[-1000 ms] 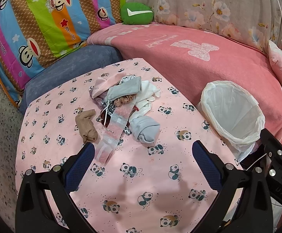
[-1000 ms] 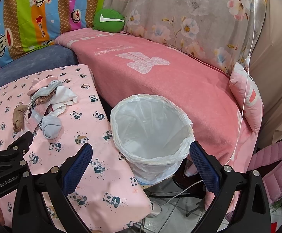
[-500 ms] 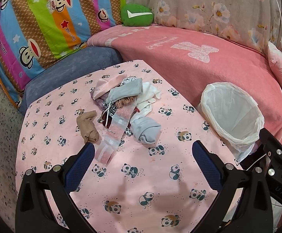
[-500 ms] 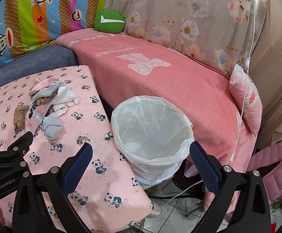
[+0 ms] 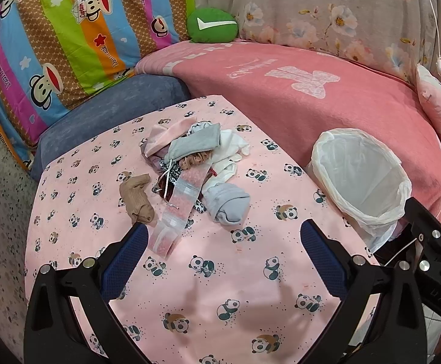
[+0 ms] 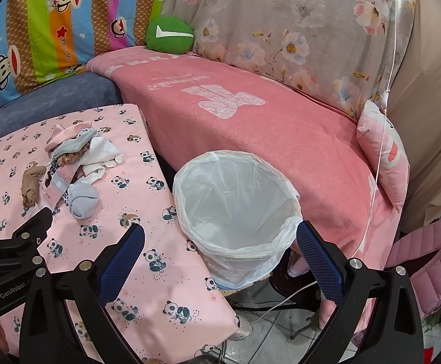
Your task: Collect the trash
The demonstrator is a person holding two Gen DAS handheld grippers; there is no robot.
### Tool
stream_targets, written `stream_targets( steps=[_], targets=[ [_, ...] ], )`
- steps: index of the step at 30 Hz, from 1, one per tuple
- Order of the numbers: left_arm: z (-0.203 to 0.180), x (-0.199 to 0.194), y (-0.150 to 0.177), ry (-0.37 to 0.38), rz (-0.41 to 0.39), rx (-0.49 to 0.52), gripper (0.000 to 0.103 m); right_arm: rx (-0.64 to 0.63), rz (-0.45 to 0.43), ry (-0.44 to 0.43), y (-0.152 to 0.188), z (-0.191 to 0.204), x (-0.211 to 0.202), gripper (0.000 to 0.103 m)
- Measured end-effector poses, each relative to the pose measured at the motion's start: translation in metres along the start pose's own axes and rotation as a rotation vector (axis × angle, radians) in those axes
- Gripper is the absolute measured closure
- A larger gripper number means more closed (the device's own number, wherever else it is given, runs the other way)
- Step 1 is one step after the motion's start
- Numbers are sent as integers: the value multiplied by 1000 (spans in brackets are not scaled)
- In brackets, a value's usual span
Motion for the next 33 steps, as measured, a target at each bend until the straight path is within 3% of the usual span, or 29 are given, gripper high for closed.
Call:
stream_targets(
  steps=[33],
  targets=[
    [-4,-3,-2,-1,-10,12,7,12,-6,5,-1,-5,0,5]
  ],
)
Point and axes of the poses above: each gripper's, at about its wrist camera, not at the fingertips, and x roughly the way its jaws point, z to its left, y to its underside, the point moved 7 cm from there along x, roughly the way its jaws point, and after that the axes turned 3 degrees about z, right-handed, at the moved point
